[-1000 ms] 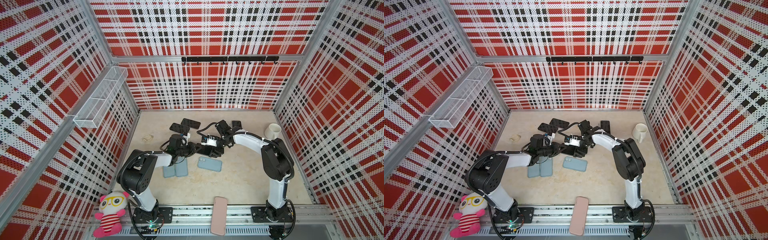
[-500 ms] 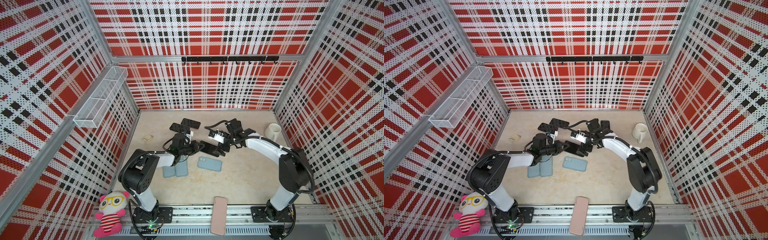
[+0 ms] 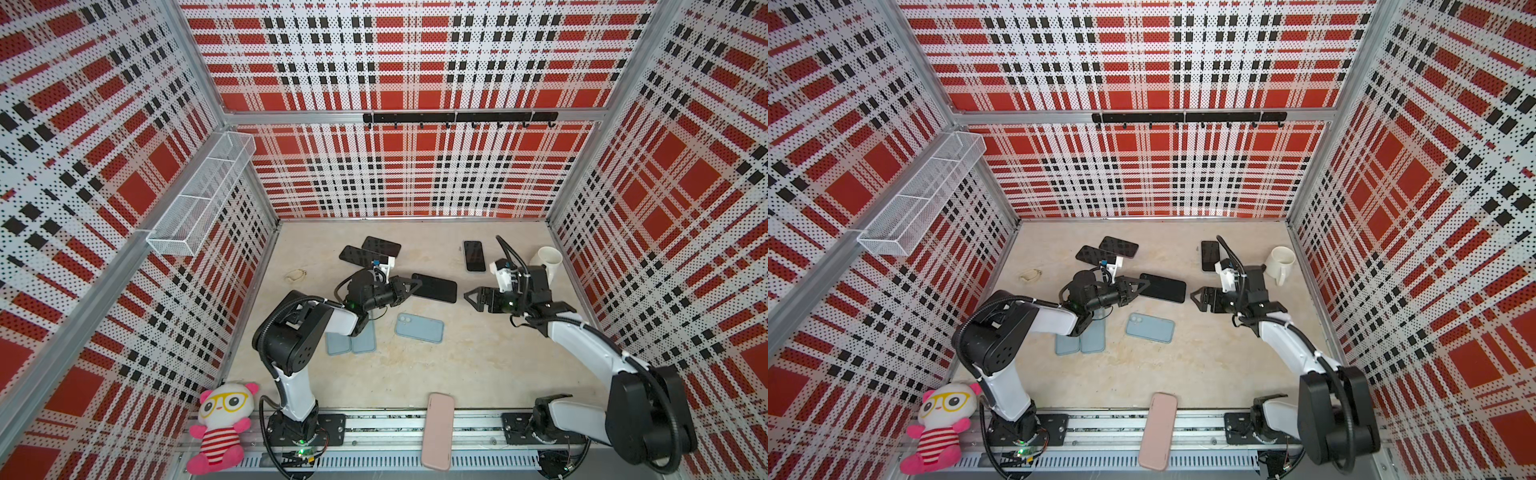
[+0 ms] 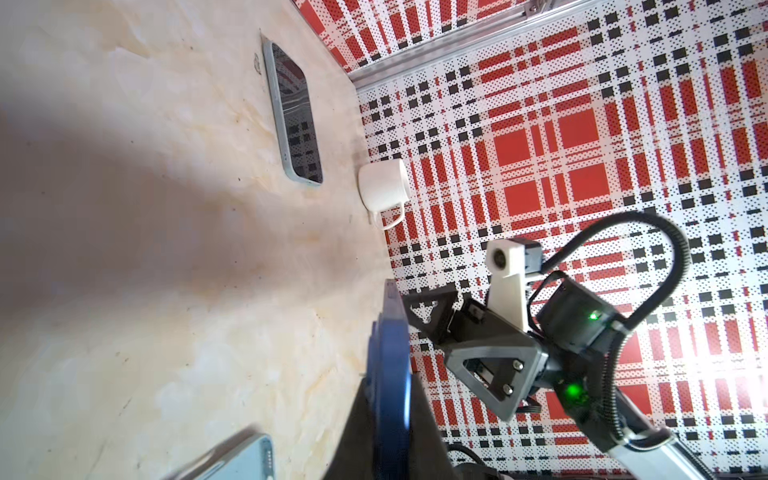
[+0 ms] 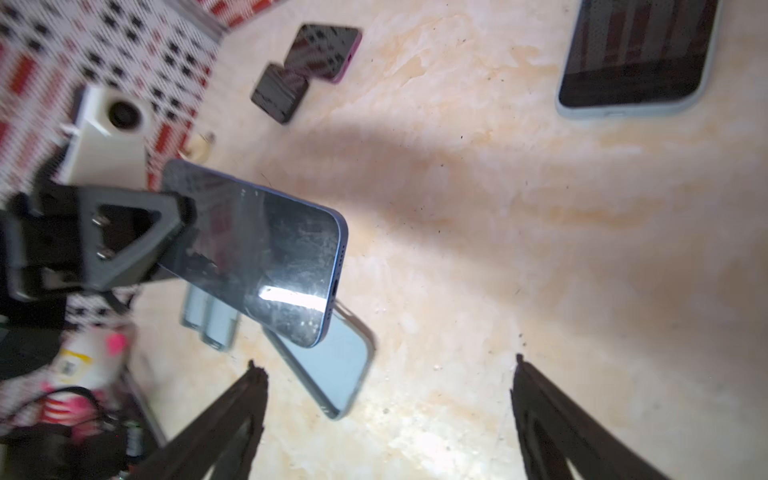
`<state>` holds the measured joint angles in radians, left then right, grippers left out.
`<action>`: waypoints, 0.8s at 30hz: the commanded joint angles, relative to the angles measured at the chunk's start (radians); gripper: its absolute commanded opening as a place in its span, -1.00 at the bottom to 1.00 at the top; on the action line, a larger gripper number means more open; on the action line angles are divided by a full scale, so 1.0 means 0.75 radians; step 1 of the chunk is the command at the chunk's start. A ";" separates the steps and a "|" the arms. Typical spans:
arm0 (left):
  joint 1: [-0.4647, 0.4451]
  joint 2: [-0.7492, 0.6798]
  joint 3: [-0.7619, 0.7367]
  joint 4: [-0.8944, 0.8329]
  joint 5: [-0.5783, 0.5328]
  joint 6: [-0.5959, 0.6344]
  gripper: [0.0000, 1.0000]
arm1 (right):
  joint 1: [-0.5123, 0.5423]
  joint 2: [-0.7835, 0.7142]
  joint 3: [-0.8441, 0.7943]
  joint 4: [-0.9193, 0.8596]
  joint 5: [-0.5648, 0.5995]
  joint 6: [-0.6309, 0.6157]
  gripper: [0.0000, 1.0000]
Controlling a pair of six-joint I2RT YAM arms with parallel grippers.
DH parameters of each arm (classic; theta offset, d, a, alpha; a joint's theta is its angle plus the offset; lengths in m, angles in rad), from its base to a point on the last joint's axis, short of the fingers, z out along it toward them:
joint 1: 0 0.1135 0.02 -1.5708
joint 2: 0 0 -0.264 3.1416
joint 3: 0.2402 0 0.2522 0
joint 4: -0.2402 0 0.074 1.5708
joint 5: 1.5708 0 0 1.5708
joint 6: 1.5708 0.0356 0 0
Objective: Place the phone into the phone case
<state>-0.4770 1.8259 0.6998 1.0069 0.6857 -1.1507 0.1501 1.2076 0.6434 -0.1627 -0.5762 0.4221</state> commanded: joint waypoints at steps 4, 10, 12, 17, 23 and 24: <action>-0.021 -0.109 -0.018 -0.152 0.020 0.139 -1.00 | -0.060 -0.145 -0.129 0.261 -0.379 0.267 0.76; -0.022 -0.160 -0.013 -0.183 0.010 0.090 -1.00 | -0.141 -0.207 -0.256 0.547 -0.533 0.465 0.64; -0.032 -0.179 -0.011 -0.186 -0.003 0.078 -1.00 | -0.140 -0.180 -0.282 0.679 -0.588 0.542 0.55; -0.040 -0.229 -0.023 -0.209 -0.024 0.078 -1.00 | -0.137 -0.013 -0.338 1.056 -0.660 0.727 0.36; -0.043 -0.235 -0.029 -0.209 -0.009 0.067 -1.00 | -0.108 0.223 -0.384 1.509 -0.712 0.924 0.21; -0.044 -0.240 -0.029 -0.209 -0.009 0.066 -1.00 | -0.108 0.254 -0.392 1.532 -0.707 0.920 0.21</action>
<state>-0.5022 1.6878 0.6792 0.8173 0.6727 -1.0954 0.0608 1.3579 0.3676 0.7612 -1.0649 1.0355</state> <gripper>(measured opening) 0.114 0.607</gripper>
